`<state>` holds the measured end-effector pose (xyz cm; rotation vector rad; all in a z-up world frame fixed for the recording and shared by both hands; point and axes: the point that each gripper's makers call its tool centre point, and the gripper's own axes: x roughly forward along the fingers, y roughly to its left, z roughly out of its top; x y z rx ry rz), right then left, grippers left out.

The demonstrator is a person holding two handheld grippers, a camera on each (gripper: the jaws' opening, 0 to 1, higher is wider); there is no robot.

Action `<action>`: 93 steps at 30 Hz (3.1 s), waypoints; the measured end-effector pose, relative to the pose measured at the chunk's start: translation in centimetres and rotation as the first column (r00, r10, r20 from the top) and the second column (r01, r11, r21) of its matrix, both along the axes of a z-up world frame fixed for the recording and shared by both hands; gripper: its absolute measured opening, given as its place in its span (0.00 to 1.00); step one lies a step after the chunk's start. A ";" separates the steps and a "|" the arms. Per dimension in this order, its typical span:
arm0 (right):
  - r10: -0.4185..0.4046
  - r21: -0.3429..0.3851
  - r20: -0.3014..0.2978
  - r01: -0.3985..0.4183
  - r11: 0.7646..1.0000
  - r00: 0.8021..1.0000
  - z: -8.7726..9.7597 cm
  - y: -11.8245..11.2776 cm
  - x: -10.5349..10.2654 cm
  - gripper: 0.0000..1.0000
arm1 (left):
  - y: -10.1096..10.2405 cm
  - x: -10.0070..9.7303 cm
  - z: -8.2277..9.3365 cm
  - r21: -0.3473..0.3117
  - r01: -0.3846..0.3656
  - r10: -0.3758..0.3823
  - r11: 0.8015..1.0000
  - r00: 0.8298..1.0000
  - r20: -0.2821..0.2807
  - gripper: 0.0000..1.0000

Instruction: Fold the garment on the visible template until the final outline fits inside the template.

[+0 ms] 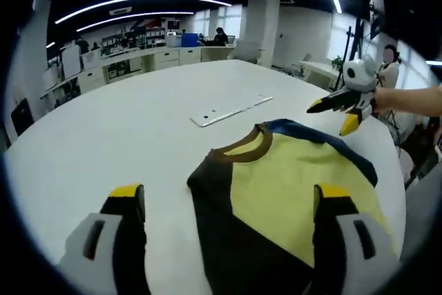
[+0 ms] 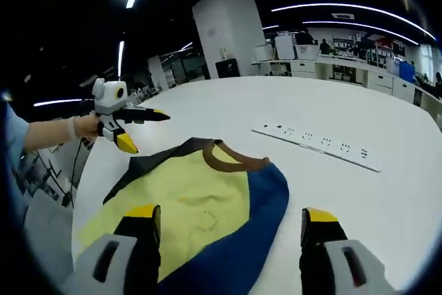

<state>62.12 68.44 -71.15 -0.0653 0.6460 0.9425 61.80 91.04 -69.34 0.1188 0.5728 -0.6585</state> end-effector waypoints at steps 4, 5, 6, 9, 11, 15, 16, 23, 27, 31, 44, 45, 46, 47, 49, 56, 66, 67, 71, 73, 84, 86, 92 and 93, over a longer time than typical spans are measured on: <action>-0.013 -0.001 0.009 0.013 1.000 1.000 0.6 -0.2 -0.5 0.91 | 0.5 -1.0 0.6 -0.010 -0.004 0.004 1.000 1.000 -0.004 0.99; -0.015 0.000 0.009 0.015 1.000 1.000 0.8 -0.3 -0.7 0.91 | 0.7 -1.4 0.7 -0.010 -0.005 0.005 1.000 1.000 -0.008 0.99; -0.015 0.003 0.008 0.015 1.000 1.000 1.0 -0.3 -0.8 0.91 | 0.8 -1.5 0.8 -0.010 -0.009 0.009 1.000 1.000 -0.009 0.99; -0.019 0.007 0.012 0.019 1.000 1.000 1.4 -0.3 -1.4 0.90 | 1.2 -2.4 1.2 -0.016 -0.016 0.016 1.000 1.000 -0.004 0.99; -0.021 0.003 0.015 0.021 1.000 1.000 1.7 -0.5 -1.7 0.90 | 1.5 -2.8 1.4 -0.017 -0.022 0.022 1.000 1.000 -0.006 0.99; -0.033 0.003 0.013 0.033 0.999 0.999 1.9 -1.2 -2.7 0.87 | 1.9 -4.2 1.8 -0.024 -0.031 0.031 0.999 1.000 0.002 0.98; -0.037 0.003 0.012 0.037 0.999 0.999 1.9 -1.4 -3.0 0.87 | 1.9 -4.5 1.8 -0.025 -0.030 0.030 0.999 1.000 0.000 0.98; -0.044 -0.020 -0.001 0.044 0.999 0.999 1.5 -2.5 -4.9 0.84 | 2.5 -6.8 2.1 -0.020 -0.029 0.029 0.999 1.000 0.003 0.97; -0.056 -0.010 0.000 0.056 0.998 0.998 1.7 -3.2 -5.5 0.84 | 2.9 -8.0 2.4 -0.019 -0.033 0.033 0.999 0.999 0.006 0.96; -0.073 -0.001 -0.005 0.073 0.997 0.997 1.8 -3.8 -6.3 0.83 | 3.1 -9.2 2.8 -0.017 -0.035 0.035 0.999 0.999 0.010 0.96; -0.112 0.021 -0.006 0.112 0.993 0.994 2.6 -5.2 -9.2 0.80 | 3.6 -12.4 3.3 -0.030 -0.053 0.054 0.998 0.998 0.016 0.94; -0.115 0.021 -0.004 0.115 0.993 0.993 2.6 -5.4 -9.4 0.80 | 3.6 -12.6 3.3 -0.030 -0.054 0.054 0.998 0.998 0.016 0.94; -0.120 0.020 -0.006 0.120 0.993 0.993 2.5 -5.5 -9.6 0.79 | 3.6 -12.8 3.4 -0.033 -0.054 0.055 0.998 0.998 0.018 0.94; -0.128 0.019 -0.011 0.128 0.992 0.992 2.4 -5.7 -9.9 0.79 | 3.5 -13.0 3.4 -0.037 -0.051 0.052 0.998 0.998 0.018 0.94; -0.138 0.022 -0.016 0.139 0.990 0.990 2.3 -6.0 -10.4 0.79 | 3.4 -13.4 3.4 -0.043 -0.049 0.050 0.998 0.999 0.019 0.93; -0.167 0.018 -0.031 0.168 0.986 0.985 1.7 -6.9 -11.2 0.78 | 3.3 -14.1 3.6 -0.036 -0.026 0.027 0.999 0.999 0.024 0.93; -0.187 0.006 -0.074 0.188 0.982 0.980 0.1 -7.3 -12.4 0.72 | 3.6 -14.8 3.6 -0.059 -0.044 0.045 0.997 0.999 0.023 0.92; -0.184 0.012 -0.088 0.186 0.982 0.979 -0.1 -7.2 -12.7 0.69 | 3.6 -15.0 3.5 -0.060 -0.047 0.049 0.997 0.999 0.021 0.92; -0.202 0.024 -0.130 0.207 0.978 0.971 -1.2 -7.1 -13.2 0.65 | 3.9 -15.3 3.2 -0.063 -0.055 0.056 0.996 0.998 0.014 0.92; -0.203 0.039 -0.162 0.211 0.977 0.966 -1.8 -6.9 -13.5 0.58 | 3.9 -15.5 3.1 -0.065 -0.058 0.059 0.996 0.998 0.012 0.92; -0.216 0.100 -0.278 0.252 0.963 0.936 -4.1 -5.0 -14.6 0.39 | 4.3 -16.5 3.1 -0.072 -0.080 0.081 0.994 0.997 0.008 0.92; -0.217 0.110 -0.290 0.258 0.960 0.932 -4.3 -4.7 -14.5 0.38 | 4.4 -16.6 3.2 -0.074 -0.083 0.084 0.994 0.996 0.008 0.92; -0.203 0.124 -0.309 0.251 0.960 0.929 -4.8 -3.6 -14.4 0.28 | 4.7 -16.9 3.2 -0.079 -0.090 0.091 0.993 0.996 0.010 0.91; -0.206 0.131 -0.320 0.259 0.957 0.925 -4.8 -3.5 -14.4 0.26 | 4.7 -16.9 3.2 -0.078 -0.091 0.092 0.993 0.996 0.010 0.92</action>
